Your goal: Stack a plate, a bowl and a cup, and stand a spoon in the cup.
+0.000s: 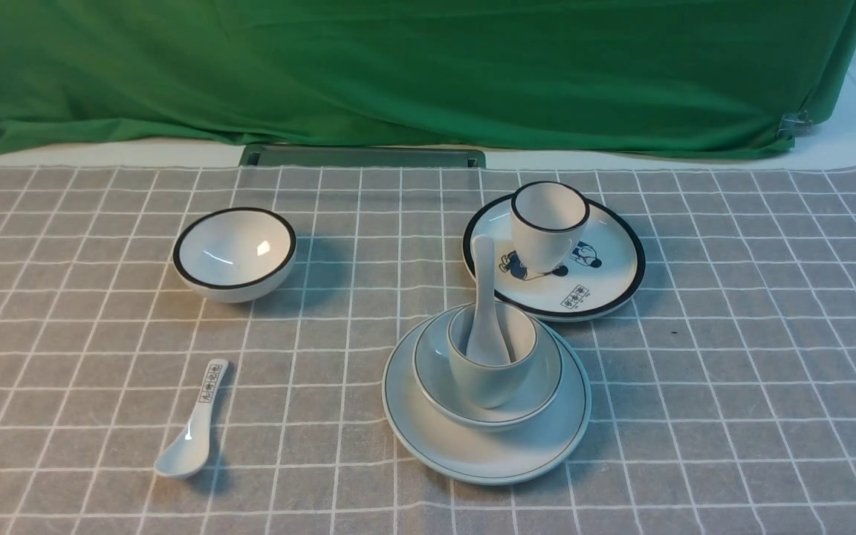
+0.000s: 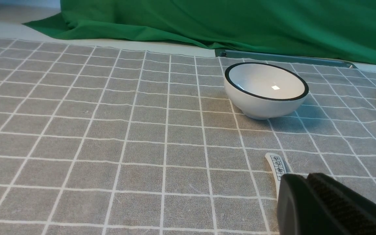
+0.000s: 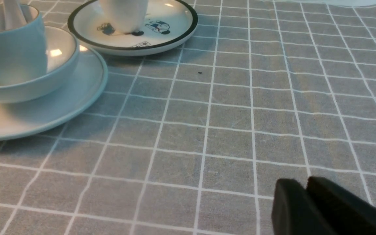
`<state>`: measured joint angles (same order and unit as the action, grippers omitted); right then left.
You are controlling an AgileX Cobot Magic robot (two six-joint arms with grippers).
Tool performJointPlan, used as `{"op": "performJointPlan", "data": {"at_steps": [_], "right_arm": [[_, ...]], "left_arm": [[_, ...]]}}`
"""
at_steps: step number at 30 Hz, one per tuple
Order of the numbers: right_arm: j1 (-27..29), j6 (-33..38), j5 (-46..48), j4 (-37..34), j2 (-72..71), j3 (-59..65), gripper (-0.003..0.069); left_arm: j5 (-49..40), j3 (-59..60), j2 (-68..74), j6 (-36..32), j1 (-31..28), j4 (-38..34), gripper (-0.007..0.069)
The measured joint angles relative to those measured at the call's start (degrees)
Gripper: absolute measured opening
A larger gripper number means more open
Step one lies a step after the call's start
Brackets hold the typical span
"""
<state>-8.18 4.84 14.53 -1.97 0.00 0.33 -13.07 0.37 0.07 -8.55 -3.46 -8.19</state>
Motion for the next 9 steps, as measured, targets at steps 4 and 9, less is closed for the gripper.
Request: {"op": "performJointPlan", "data": {"at_steps": [4,9], "right_arm": [[0.00,0.00,0.00,0.00,0.00,0.00,0.0126],[0.00,0.00,0.00,0.00,0.00,0.00,0.0134]], "left_arm": [[0.00,0.00,0.00,0.00,0.00,0.00,0.0011],[0.00,0.00,0.00,0.00,0.00,0.00,0.0011]]}}
